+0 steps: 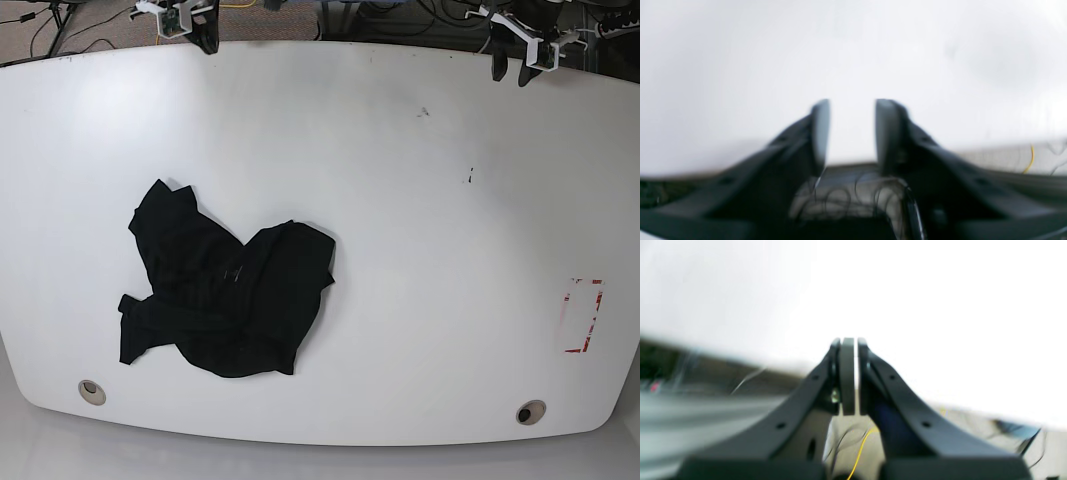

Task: Layout the t-shirt on the table in an organized manner, then fold the t-shirt properly
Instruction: 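Lower the right gripper onto the crumpled black t-shirt and grasp it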

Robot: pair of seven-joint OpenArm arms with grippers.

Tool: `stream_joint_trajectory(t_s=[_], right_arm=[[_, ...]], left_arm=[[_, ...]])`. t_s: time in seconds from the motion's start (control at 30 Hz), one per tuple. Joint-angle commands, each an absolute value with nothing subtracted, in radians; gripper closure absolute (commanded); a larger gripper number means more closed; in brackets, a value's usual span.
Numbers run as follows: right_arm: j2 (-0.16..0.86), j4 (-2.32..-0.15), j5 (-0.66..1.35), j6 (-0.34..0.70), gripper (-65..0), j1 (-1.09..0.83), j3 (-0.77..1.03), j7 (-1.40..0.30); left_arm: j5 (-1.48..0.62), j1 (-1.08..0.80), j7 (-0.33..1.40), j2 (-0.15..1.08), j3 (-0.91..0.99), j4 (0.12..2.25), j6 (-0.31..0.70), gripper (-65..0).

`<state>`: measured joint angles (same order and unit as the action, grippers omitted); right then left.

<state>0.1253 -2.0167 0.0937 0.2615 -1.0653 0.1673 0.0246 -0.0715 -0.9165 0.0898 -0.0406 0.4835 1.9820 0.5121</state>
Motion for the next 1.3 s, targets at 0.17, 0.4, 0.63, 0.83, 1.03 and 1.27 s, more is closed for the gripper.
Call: stream_joint_trajectory(t_s=[0.17,0.4,0.63,0.83,1.03,1.27], right_arm=[[0.127,-2.032,0.101,0.268,-1.4,-0.97,0.17,0.045],[0.128,-2.032,0.099,0.271,-9.4,-0.845,0.166,0.01],[0.128,-2.032,0.099,0.274,-35.8,-0.697,0.165,-0.085],[0.13,-2.031,0.101,0.3,-48.2,-0.549,0.142,-0.203],[0.13,-2.008,0.101,0.367,-55.6,-0.372,0.105,-0.351],[0.128,-1.894,0.101,0.415,-56.3,-0.159,0.031,-0.461]], left_arm=[[-0.081,-0.825,0.07,-0.028,0.483,2.0,0.512,-41.4],[-0.081,-0.719,0.071,0.005,0.47,1.998,0.512,-41.5],[-0.079,-0.634,0.071,0.008,0.469,1.998,0.512,-41.8],[-0.079,-0.607,0.071,0.008,0.472,1.998,0.512,-41.9],[-0.081,-0.605,0.071,0.01,0.473,1.998,0.512,-41.9],[-0.079,-0.607,0.071,0.01,0.476,1.994,0.512,-41.7]])
